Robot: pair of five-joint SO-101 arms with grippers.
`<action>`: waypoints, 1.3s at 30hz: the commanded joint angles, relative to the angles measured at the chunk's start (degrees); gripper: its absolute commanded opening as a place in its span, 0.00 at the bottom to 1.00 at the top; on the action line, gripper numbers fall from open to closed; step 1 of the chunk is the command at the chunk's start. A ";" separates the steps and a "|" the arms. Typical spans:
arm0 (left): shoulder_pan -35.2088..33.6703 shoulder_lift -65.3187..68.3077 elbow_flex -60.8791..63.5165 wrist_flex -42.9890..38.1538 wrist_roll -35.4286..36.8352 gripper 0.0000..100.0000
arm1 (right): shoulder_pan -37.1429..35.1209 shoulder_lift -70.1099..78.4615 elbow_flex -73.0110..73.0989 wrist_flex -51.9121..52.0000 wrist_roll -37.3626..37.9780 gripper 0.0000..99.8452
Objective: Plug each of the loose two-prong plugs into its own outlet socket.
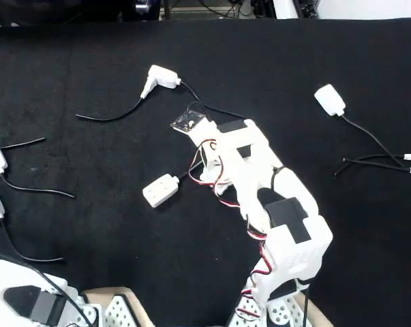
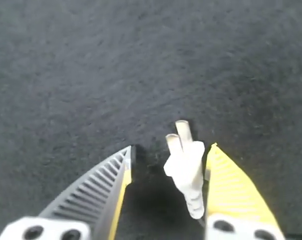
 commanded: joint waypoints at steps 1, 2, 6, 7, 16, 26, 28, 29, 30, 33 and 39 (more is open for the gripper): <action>0.48 -2.02 0.92 0.62 1.49 0.24 | -2.55 0.48 0.13 -2.20 -0.53 0.01; 0.48 -2.11 2.07 0.62 1.58 0.24 | -2.55 0.48 0.13 -2.29 -0.53 0.01; 0.31 -5.54 8.13 0.62 4.31 0.24 | -2.55 0.48 0.13 -2.29 -0.53 0.01; 0.40 -7.03 9.98 0.62 5.10 0.24 | -2.55 0.48 0.13 -2.29 -0.53 0.01; 2.15 -22.68 33.54 0.18 6.77 0.24 | -2.55 0.48 0.13 -2.29 -0.53 0.01; 0.92 -22.95 39.16 -12.57 15.74 0.24 | -2.55 0.48 0.13 -2.20 -0.53 0.01; 0.92 -22.95 38.11 -12.75 16.62 0.24 | -2.55 0.48 0.13 -2.20 -0.53 0.01; 0.92 -23.03 37.41 -12.75 17.32 0.24 | -2.55 0.48 0.13 -2.20 -0.53 0.01; 0.92 -23.03 36.53 -12.66 17.67 0.24 | -2.55 0.48 0.13 -2.20 -0.53 0.01; 0.92 -23.56 34.24 -10.46 17.41 0.24 | -2.55 0.48 0.13 -2.20 -0.53 0.01; 0.92 -23.03 23.16 -1.67 17.41 0.24 | -2.55 0.48 0.13 -2.20 -0.53 0.01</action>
